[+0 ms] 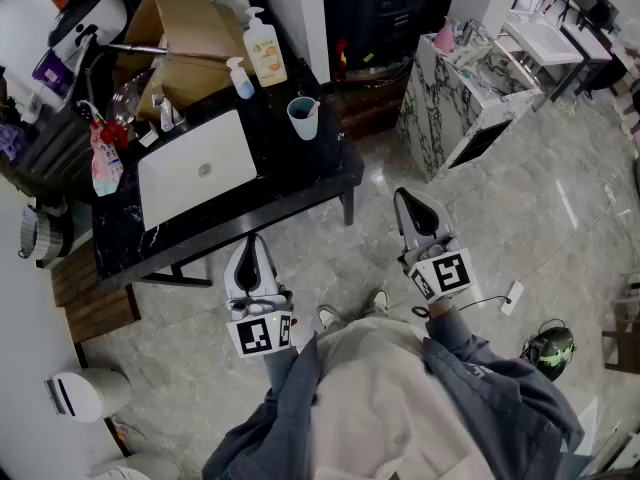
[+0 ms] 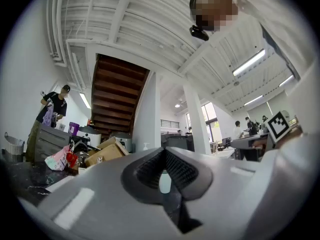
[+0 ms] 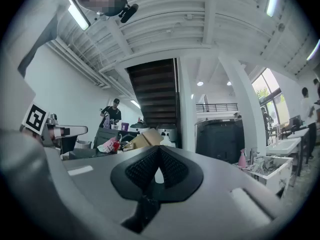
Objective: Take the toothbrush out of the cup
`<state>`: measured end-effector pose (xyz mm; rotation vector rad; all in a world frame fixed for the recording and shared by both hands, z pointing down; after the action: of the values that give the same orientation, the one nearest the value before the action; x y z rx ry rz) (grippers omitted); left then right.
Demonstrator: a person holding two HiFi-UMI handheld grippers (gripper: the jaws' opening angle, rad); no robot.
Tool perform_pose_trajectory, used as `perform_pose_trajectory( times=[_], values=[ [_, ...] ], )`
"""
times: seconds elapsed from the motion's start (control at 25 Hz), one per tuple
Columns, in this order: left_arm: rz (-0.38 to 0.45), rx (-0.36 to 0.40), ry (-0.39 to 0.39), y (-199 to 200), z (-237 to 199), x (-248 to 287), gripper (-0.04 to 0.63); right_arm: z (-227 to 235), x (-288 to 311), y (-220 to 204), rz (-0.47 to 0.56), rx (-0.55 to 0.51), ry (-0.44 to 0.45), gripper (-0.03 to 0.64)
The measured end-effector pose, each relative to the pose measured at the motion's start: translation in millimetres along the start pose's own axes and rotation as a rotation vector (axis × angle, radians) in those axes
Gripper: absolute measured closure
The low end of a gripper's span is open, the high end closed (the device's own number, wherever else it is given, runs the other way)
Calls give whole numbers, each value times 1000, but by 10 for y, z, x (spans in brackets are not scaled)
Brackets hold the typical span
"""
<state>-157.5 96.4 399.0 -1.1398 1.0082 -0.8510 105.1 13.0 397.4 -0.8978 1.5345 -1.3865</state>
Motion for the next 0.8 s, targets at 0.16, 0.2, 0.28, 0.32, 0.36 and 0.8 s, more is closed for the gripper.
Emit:
perform_pose_trajectory(
  times=[0.16,0.2,0.28,0.32,0.36,0.8],
  values=[
    [0,-2,6,9,-10,-6,534,-1,0,14,2,0,2,612],
    [0,-2,6,12,-7,-2,534,-2,1,17,2,1,4,612],
    [-1,-2,3,3,6,1,534,-5,-4,7,3,2,5,612],
    [-1,-1,1,-7,12,1,534,-8,-7,-4,3,3,6,612],
    [-2,-1,0,-16,16,2,534,-10,-11,-14,2,4,6,612],
    [-7,-2,-4,-19,19,24,534,8,-6,-22,6,20,9,612]
  ],
)
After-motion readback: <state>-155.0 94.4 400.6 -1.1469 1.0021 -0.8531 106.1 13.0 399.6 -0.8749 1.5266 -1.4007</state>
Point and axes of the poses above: the fingertips, and each gripper's own axes: x forward along the fingers, z to its right, y out of its top, the point moved 1 cm from there along -x, backward along the fingers, and after that the axes turned 14 degrees about -y, right-handed, at the moved point
